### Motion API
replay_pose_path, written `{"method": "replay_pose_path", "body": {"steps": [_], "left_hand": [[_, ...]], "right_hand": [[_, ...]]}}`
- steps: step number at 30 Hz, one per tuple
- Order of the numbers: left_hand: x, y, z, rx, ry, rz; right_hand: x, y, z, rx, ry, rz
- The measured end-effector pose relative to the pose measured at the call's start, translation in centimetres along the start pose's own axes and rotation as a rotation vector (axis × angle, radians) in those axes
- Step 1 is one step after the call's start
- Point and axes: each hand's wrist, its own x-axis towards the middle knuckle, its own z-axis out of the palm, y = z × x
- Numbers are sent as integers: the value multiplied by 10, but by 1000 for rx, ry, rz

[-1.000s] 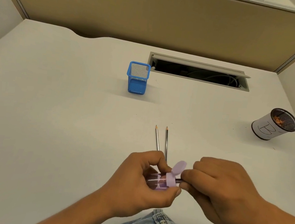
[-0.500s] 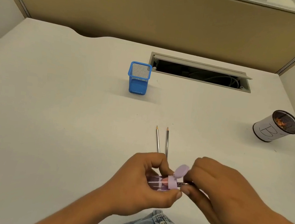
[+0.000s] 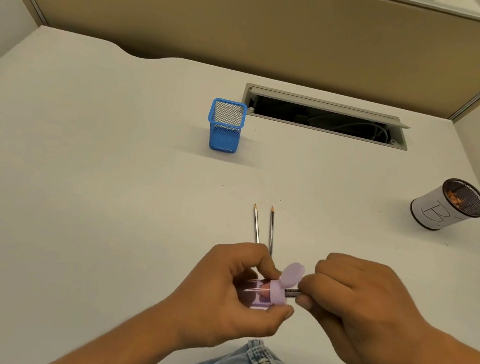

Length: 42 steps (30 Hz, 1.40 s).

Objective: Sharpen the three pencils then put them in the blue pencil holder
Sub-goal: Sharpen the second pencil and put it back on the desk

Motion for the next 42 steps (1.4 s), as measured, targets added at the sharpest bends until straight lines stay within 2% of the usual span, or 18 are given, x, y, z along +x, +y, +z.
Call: {"method": "replay_pose_path", "body": {"steps": [2,4,6,7,12,15,18,20,23,26,28,29,32,34,36,39,40,42], "left_hand": [[3,-7,-3,303,59,296],[6,-14,-7,663,23,565],[6,-20,-11,856,-7,688],[5,-21,-12,863,-19,694],[-3,-24,-10,776,-10,647],[-8,-28,-6,895,34,769],[-10,-32,-5,931,45,800],[-7,-32,-6,858,12,689],[-1,-26,-6,581,-6,439],[2,-22,-2,236,41,148],[3,-22,-1,172,46,108],[4,-21,-1,231,39,172],[3,-24,-4,535,38,457],[2,-28,-7,723,37,602],[1,-32,-9,844,39,679],[-1,-35,-7,825,58,690],[-1,-35,-7,792,66,662],[1,-34,-6,727,69,586]], "right_hand": [[4,-6,3,222,-116,253],[10,-10,5,683,-293,656],[15,-9,5,1133,-521,1022],[16,-7,4,1221,-598,1076],[17,-4,2,1239,-750,1028],[12,-7,4,1352,-832,1118],[10,-11,7,1322,-762,1045],[10,-12,8,1114,-619,870],[6,-9,11,810,-352,584],[0,2,13,240,-146,192],[0,7,16,-8,-90,40],[-1,9,19,-28,-67,15],[-3,3,20,230,-100,149],[-3,-2,24,475,-154,335],[1,-3,25,724,-283,553],[12,-1,17,1083,-544,814],[15,0,14,1104,-579,823],[19,3,10,997,-595,772]]}}
